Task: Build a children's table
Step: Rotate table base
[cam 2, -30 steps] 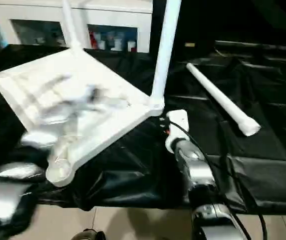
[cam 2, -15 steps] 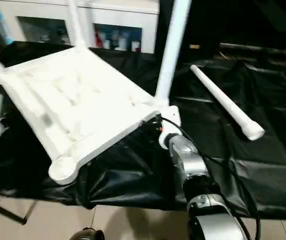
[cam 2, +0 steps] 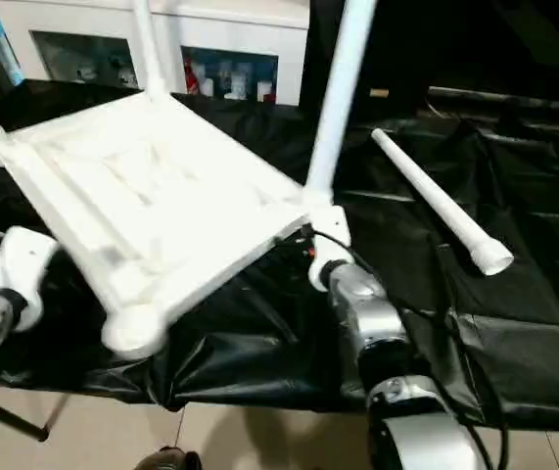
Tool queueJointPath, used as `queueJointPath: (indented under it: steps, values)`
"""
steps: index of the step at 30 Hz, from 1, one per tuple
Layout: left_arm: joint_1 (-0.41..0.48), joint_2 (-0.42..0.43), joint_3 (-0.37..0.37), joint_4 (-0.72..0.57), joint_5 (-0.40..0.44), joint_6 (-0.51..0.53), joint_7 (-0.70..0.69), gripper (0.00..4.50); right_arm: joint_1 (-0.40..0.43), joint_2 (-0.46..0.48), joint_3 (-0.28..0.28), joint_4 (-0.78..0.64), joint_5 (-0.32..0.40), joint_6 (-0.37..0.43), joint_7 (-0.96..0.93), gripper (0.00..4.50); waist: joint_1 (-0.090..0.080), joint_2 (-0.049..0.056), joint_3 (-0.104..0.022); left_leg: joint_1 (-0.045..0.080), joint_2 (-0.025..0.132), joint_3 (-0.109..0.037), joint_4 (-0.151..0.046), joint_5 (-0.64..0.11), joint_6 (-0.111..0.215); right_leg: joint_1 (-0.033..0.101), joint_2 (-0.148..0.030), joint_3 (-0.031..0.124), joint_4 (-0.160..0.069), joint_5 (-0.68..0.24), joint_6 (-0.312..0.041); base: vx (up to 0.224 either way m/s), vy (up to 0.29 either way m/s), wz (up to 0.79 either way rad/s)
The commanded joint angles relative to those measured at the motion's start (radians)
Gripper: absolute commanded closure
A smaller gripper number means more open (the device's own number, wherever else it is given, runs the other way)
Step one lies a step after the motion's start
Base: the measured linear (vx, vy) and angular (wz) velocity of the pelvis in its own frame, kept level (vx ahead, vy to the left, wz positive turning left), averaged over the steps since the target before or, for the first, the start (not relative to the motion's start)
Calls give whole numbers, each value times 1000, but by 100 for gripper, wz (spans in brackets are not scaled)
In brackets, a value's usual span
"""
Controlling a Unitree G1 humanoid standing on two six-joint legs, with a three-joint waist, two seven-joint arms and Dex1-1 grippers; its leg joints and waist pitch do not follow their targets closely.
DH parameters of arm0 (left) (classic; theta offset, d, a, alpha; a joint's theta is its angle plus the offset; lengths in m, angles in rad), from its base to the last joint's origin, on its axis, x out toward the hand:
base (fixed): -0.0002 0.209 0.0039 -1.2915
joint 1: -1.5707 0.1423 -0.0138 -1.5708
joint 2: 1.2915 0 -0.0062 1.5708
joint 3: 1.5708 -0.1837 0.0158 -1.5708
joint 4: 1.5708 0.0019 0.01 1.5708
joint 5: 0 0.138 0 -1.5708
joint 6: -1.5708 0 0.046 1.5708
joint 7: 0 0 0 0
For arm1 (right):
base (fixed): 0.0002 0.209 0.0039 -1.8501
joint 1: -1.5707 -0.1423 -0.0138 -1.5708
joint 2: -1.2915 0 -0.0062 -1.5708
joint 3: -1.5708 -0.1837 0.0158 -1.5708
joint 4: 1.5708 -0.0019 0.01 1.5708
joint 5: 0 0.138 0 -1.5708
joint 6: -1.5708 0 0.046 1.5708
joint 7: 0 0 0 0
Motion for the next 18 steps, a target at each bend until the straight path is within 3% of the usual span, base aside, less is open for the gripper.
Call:
queueJointPath:
  steps: [1, 2, 5, 8, 10, 11, 12, 13, 14, 15, 16, 17, 18]
  values:
    - [-6, 3, -41, -62, -59, -40, -100, 241, 7, -19, -8, -25, 5, 1, 14, 54, -4, 7, -65, 54, 59, -29, -87, -295, -50, 18, -63, 42, -73, -148, -188, 0, 0, 0]
    - [-5, 4, -76, -70, -76, -84, -168, 241, 27, -29, -9, -56, 8, 13, 23, 54, -3, 4, -63, 53, 60, -29, -90, -298, -56, 18, -62, 43, -76, -159, -174, 0, 0, 0]
    - [-23, -9, -112, -48, -73, -123, -204, 241, 52, -42, -13, -98, 15, 33, 29, 54, -4, 0, -65, 51, 58, -29, -90, -276, -55, 24, -60, 43, -72, -140, -158, 0, 0, 0]
    - [-104, -88, -158, 58, -55, -193, -193, 241, 116, -70, -29, -222, 30, 87, 26, 54, 1, -1, -67, 61, 58, -24, -85, -265, -59, 19, -57, 47, -74, -107, -148, 0, 0, 0]
    - [-119, -103, -171, 80, -49, -209, -193, 241, 131, -73, -36, -253, 36, 100, 22, 54, -1, -6, -70, 47, 58, -29, -88, -241, -59, 30, -62, 44, -66, -89, -153, 0, 0, 0]
    - [-133, -121, -182, 101, -45, -221, -190, 241, 146, -77, -43, -286, 41, 116, 18, 54, -5, -7, -68, 48, 56, -28, -87, -244, -55, 28, -59, 44, -70, -96, -151, 0, 0, 0]
    - [-173, -174, -214, 160, -35, -261, -184, 241, 187, -89, -59, -379, 50, 158, 5, 54, -5, 15, -69, 53, 56, -29, -85, -251, -61, 25, -60, 46, -69, -95, -151, 0, 0, 0]
    - [-186, -193, -226, 178, -33, -272, -183, 241, 203, -94, -64, -415, 54, 176, 1, 54, -3, 3, -70, 58, 57, -26, -83, -260, -62, 24, -58, 46, -76, -92, -142, 0, 0, 0]
    - [-196, -208, -235, 192, -32, -280, -181, 241, 214, -97, -68, -440, 58, 188, 0, 54, -6, -4, -72, 48, 57, -29, -84, -240, -57, 34, -60, 45, -70, -71, -149, 0, 0, 0]
    - [-209, -231, -243, 208, -28, -290, -172, 241, 228, -100, -73, -473, 60, 202, -7, 54, -10, 20, -71, 49, 56, -30, -85, -249, -64, 29, -58, 45, -72, -69, -151, 0, 0, 0]
    - [-222, -256, -251, 227, -25, -302, -164, 241, 246, -103, -78, -514, 64, 222, -15, 54, -15, 14, -70, 50, 56, -28, -85, -259, -67, 29, -56, 45, -75, -67, -153, 0, 0, 0]
    - [-231, -278, -258, 236, -26, -310, -161, 241, 265, -105, -81, -555, 68, 242, -19, 54, -15, 4, -71, 48, 55, -29, -82, -250, -60, 36, -58, 46, -75, -50, -157, 0, 0, 0]
    - [-236, -297, -261, 237, -31, -315, -158, 241, 280, -107, -81, -588, 71, 258, -20, 54, -15, 10, -73, 48, 56, -30, -81, -246, -55, 37, -61, 46, -73, -43, -163, 0, 0, 0]
